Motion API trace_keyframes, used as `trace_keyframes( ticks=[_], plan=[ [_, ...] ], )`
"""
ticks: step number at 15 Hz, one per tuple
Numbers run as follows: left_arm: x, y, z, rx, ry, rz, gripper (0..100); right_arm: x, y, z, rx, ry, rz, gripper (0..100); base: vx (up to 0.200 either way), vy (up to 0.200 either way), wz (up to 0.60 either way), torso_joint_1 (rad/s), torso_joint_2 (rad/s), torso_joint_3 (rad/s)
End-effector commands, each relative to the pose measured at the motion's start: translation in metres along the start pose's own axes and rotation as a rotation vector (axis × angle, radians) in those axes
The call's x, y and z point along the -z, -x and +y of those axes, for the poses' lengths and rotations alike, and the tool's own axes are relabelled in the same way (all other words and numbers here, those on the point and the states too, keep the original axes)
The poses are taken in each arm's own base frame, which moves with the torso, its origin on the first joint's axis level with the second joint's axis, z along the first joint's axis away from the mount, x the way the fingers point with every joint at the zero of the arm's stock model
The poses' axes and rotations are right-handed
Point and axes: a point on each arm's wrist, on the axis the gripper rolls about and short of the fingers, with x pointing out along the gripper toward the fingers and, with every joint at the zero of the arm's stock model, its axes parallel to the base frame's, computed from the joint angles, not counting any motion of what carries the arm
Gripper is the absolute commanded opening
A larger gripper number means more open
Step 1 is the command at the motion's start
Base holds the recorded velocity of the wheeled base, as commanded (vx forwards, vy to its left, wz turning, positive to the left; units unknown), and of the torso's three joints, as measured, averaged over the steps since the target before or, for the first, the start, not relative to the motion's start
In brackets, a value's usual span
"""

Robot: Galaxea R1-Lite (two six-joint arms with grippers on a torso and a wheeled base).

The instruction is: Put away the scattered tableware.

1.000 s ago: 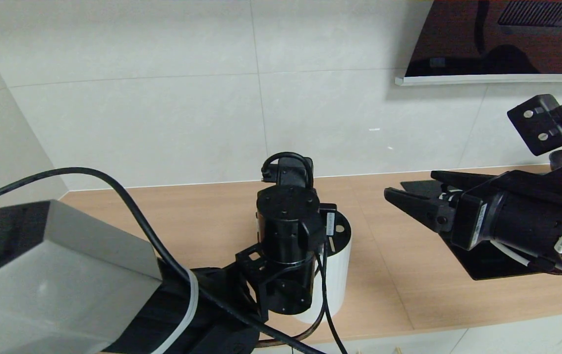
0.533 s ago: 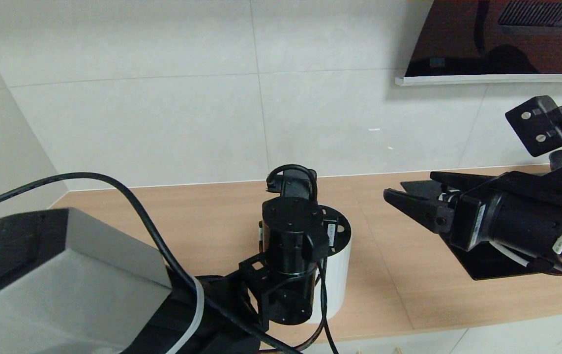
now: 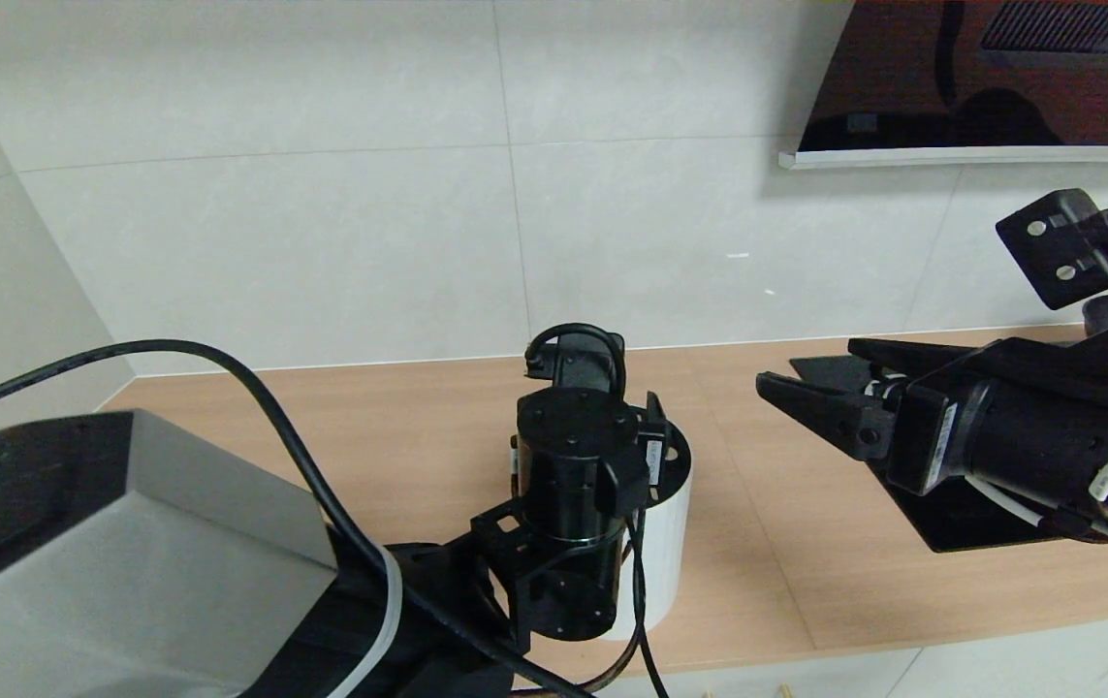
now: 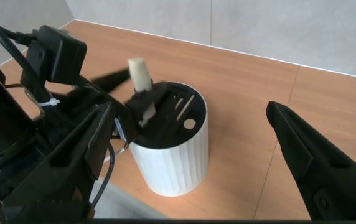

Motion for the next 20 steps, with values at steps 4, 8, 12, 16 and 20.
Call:
trace_keyframes(
  ticks=[4,8,12,16,20],
  plan=[
    [-0.003,0.001,0.001,0.0,0.01,-0.009,100,0.0,0.0,0.0,0.0,0.0,0.001,100,0.0,0.0,0.0,0.0,0.0,0.0],
    [-0.097,0.027,0.056,-0.023,0.201,-0.226,100,-0.001,0.002,-0.009,0.037,-0.004,-0.011,100,0.0,0.0,0.0,0.0,0.0,0.0],
    [-0.148,0.098,0.134,0.114,0.234,-0.35,100,-0.006,0.018,-0.02,0.084,-0.007,-0.056,100,0.0,0.0,0.0,0.0,0.0,0.0],
    [-0.121,0.161,0.208,0.066,0.184,-0.309,100,0.0,0.086,-0.033,0.15,-0.019,-0.161,100,0.0,0.0,0.0,0.0,0.0,0.0],
    [-0.096,0.238,0.248,-0.029,0.165,-0.306,100,0.024,0.166,-0.039,0.255,-0.023,-0.314,100,0.0,0.0,0.0,0.0,0.0,0.0]
  ],
)
